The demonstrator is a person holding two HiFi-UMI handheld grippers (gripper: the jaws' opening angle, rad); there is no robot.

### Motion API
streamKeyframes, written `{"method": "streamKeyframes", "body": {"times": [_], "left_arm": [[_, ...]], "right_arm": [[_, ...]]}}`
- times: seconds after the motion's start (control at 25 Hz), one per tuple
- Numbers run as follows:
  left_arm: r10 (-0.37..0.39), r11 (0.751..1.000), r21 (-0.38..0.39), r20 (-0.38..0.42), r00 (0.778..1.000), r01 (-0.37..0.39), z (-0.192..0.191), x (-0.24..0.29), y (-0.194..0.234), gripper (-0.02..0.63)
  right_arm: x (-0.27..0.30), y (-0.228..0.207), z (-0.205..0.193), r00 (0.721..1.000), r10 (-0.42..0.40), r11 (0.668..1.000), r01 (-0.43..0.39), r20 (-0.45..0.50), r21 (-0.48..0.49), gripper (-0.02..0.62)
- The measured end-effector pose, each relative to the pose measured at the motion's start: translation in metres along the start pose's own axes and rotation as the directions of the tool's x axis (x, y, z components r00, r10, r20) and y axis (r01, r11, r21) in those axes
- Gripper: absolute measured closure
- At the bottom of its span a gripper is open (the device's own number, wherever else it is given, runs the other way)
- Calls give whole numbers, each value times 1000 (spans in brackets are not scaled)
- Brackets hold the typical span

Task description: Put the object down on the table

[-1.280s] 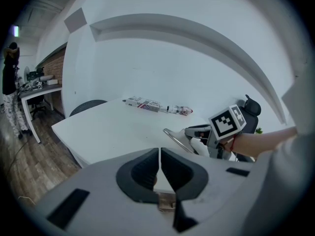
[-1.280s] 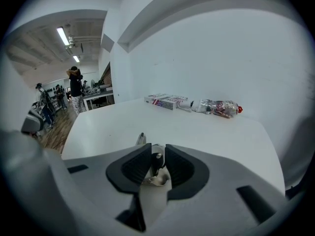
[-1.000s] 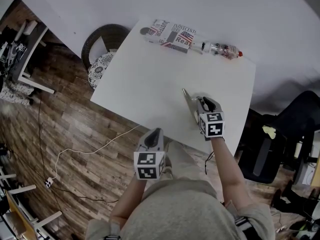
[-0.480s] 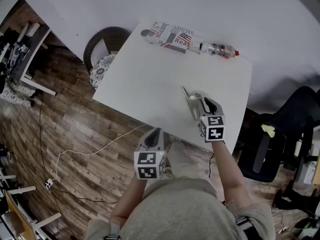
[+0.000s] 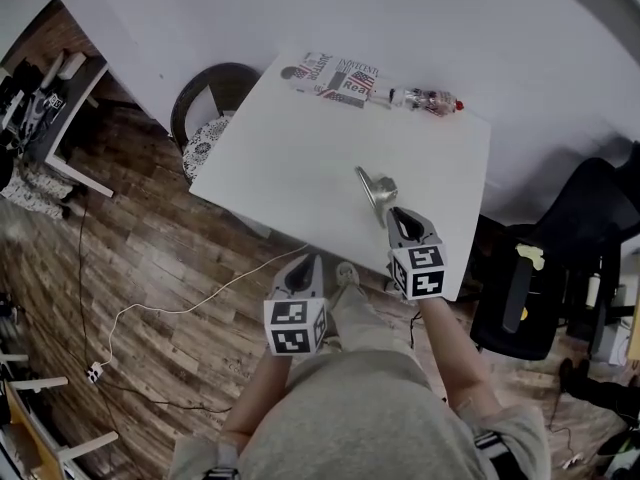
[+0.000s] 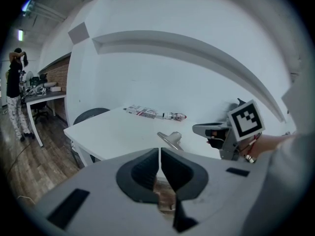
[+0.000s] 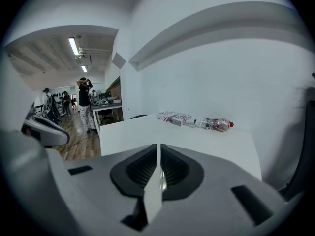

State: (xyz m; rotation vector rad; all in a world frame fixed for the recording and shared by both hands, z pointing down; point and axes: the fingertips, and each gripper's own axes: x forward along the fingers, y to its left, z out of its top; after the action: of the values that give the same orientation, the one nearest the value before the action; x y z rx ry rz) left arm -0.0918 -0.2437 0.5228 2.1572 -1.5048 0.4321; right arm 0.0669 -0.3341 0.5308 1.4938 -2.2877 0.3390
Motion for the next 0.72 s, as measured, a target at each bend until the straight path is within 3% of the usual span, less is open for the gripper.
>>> {"method": "streamKeyframes", "body": {"times": [0.72], "left_arm": [[19,1000,10,78,997,-20,-9,-61,-12,591]], "right_arm": [[-104,77,10,985,113,993,-118,129,32,595]]}}
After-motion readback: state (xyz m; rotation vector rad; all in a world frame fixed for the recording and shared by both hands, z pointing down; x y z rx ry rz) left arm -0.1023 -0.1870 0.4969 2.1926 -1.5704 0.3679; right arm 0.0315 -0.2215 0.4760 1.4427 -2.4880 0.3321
